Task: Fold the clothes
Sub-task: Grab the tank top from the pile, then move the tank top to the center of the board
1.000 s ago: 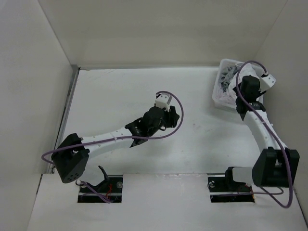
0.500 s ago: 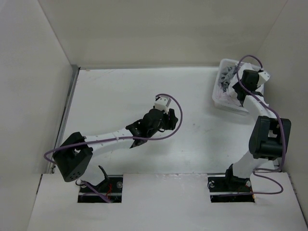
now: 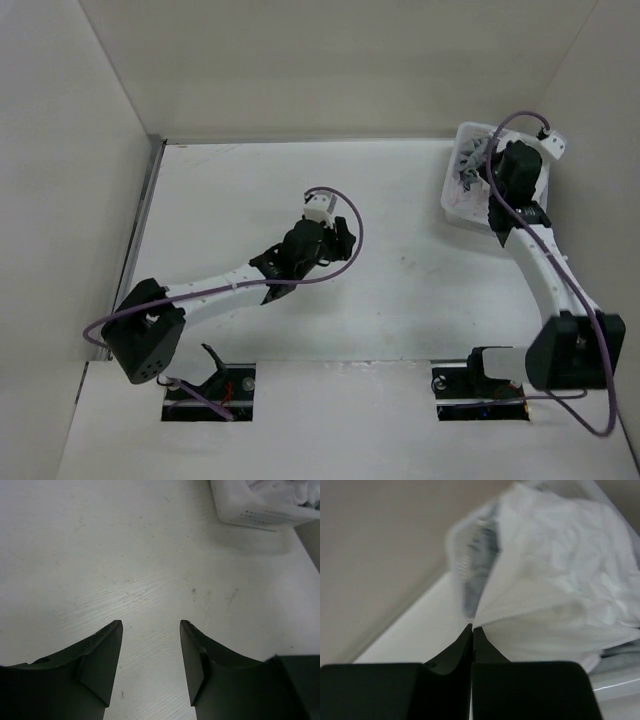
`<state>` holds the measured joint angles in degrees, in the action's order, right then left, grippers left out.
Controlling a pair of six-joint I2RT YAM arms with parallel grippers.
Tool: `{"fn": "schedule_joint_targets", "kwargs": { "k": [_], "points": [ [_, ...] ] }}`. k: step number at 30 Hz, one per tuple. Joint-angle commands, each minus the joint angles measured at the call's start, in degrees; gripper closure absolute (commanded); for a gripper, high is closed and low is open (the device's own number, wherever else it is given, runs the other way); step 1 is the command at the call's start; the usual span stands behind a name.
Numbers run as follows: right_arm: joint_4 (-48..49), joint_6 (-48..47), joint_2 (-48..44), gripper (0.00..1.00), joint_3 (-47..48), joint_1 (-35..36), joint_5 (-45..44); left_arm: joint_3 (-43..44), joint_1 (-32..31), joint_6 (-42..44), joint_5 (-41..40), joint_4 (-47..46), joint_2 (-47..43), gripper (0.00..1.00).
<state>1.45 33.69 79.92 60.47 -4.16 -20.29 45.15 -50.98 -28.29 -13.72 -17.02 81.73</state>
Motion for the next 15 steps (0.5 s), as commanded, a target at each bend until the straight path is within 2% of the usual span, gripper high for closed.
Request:
{"fn": "schedule_joint_targets", "kwargs": {
  "k": [1,5,8,12,15],
  "points": [
    [9.4,-4.3,-13.1,1.00,5.2,9.5,0.6,-0.8,3.8,-2.3,-1.7,-2.3,-6.5,0.52],
    [8.5,-9.3,-18.2,1.00,13.2,21.8,2.3,-2.5,9.4,-5.4,-1.8,-1.6,-10.9,0.52],
    [8.4,-11.8,-17.9,0.99,21.1,29.8,5.5,-4.0,14.6,-8.8,-1.5,0.1,-14.4,0.52],
    [8.0,-11.8,-14.6,0.98,29.3,35.0,11.5,-6.5,21.2,-12.6,-0.8,2.0,-20.0,0.51],
    [8.4,-10.6,-12.5,0.96,29.9,36.2,14.5,-8.3,24.6,-13.3,-0.6,2.5,-24.3,0.50]
  ]
}}
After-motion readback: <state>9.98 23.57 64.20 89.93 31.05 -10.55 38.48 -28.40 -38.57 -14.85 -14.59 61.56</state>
